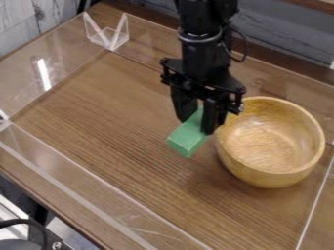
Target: Put the green block in the brown bowl
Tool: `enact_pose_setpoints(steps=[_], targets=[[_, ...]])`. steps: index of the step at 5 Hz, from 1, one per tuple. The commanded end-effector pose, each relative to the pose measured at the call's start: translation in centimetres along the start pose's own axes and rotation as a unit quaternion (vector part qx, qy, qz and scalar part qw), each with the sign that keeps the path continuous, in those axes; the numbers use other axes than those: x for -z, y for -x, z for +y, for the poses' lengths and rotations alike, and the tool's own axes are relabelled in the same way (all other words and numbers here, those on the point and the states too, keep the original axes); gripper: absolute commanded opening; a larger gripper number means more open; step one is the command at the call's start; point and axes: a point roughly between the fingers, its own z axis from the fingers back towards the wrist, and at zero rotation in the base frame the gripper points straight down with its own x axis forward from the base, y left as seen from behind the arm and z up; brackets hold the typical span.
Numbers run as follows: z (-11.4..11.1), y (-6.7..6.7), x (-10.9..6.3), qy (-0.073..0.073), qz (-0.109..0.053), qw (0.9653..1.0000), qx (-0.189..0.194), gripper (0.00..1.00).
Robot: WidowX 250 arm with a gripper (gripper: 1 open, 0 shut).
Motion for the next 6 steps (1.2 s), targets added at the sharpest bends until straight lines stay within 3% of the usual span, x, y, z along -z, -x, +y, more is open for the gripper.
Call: enact_pose_setpoints(steps=[1, 6], targets=[[-0.6, -1.3, -2.1, -0.002, -0.047, 0.9989, 0.004, 0.0], [-2.5, -3.0, -2.8, 0.0, -0.08, 0.9967, 0.018, 0.0]])
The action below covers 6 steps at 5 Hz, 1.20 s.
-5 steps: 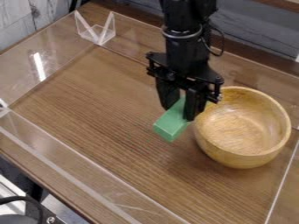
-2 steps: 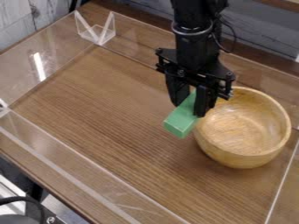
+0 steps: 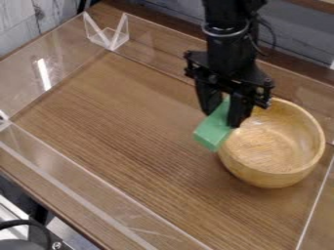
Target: Put the green block in the brown bowl
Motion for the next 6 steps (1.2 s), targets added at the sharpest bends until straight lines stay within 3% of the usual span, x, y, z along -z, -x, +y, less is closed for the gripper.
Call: enact_pose_setpoints(steps=[1, 6], targets=[[-0.7, -1.3, -1.6, 0.002, -0.038, 0.9993, 0.008, 0.0], [-2.3, -2.3, -1.7, 0.01, -0.058, 0.9978, 0.031, 0.0]])
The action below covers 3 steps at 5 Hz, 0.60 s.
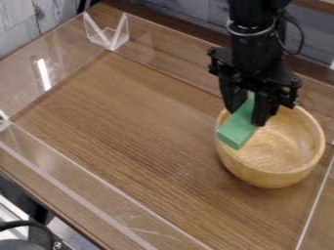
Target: Put the green block in the brown bowl
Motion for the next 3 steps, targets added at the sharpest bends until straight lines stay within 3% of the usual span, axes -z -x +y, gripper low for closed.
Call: enact_pose_setpoints(steps=[1, 3], targets=[[-0.66, -1.77, -1.4, 0.002, -0.036, 0.9994, 0.003, 0.0], [-1.33, -2.32, -1.18, 0.004, -0.039, 0.9992, 0.0, 0.0]])
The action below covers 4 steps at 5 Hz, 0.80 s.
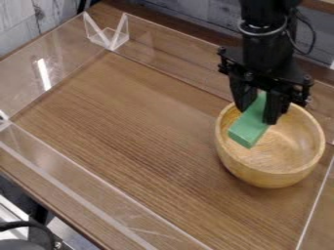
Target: Put the green block in the brown bowl
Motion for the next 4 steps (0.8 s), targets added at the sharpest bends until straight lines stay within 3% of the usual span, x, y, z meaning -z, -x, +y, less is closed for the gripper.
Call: enact_pose_setpoints(steps=[1, 4], targets=[[-0.77, -1.49, -1.53, 0.003, -0.035, 0.9994, 0.004, 0.0], [-1.29, -1.81, -0.89, 0.003, -0.037, 0.9993, -0.005, 0.0]])
